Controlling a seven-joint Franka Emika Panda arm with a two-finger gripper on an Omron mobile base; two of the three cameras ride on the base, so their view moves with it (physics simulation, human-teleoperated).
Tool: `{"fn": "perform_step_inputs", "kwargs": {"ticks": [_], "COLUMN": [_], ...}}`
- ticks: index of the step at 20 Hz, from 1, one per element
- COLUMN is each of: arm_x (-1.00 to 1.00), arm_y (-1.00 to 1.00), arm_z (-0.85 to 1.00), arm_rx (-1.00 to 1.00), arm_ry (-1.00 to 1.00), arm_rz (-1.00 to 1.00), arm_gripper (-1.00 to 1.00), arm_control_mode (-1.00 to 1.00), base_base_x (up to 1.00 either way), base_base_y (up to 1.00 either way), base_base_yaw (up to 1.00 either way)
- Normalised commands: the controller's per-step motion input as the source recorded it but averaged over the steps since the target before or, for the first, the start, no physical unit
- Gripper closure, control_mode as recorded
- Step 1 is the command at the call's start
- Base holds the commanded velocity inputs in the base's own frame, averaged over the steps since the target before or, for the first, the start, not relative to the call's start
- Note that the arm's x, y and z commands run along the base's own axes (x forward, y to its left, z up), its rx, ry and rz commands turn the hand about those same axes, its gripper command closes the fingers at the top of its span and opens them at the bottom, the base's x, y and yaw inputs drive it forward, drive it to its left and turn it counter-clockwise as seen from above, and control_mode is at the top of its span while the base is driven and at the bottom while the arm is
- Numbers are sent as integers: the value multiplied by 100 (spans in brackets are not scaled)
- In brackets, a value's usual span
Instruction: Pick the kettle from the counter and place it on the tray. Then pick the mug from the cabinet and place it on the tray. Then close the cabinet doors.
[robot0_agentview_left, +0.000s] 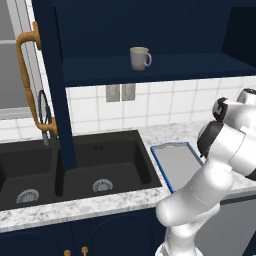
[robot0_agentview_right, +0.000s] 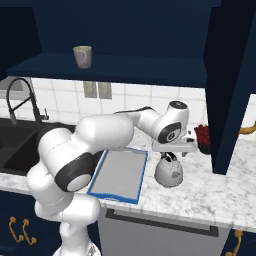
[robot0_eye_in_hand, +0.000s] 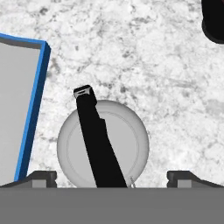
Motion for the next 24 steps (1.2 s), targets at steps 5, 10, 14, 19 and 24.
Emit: {"fn": "perform_step_inputs", "kwargs": {"ticks": [5, 10, 14, 19, 24], "arm_x": [21, 11, 3, -1, -13], "arm_y": [2, 2, 4, 17, 20], "arm_z": [-16, -22, -16, -6, 27], "arm_rx": [0, 0, 0, -5, 0], "arm_ry": [3, 5, 3, 1, -3], "arm_rz": [0, 0, 0, 0, 0], "arm_gripper": [-100, -100, 100, 100, 100], "arm_control_mode": [-100, -100, -100, -100, -100], "base_base_x": [0, 0, 0, 0, 0], "base_base_y": [0, 0, 0, 0, 0], "base_base_yaw": [0, 0, 0, 0, 0]}}
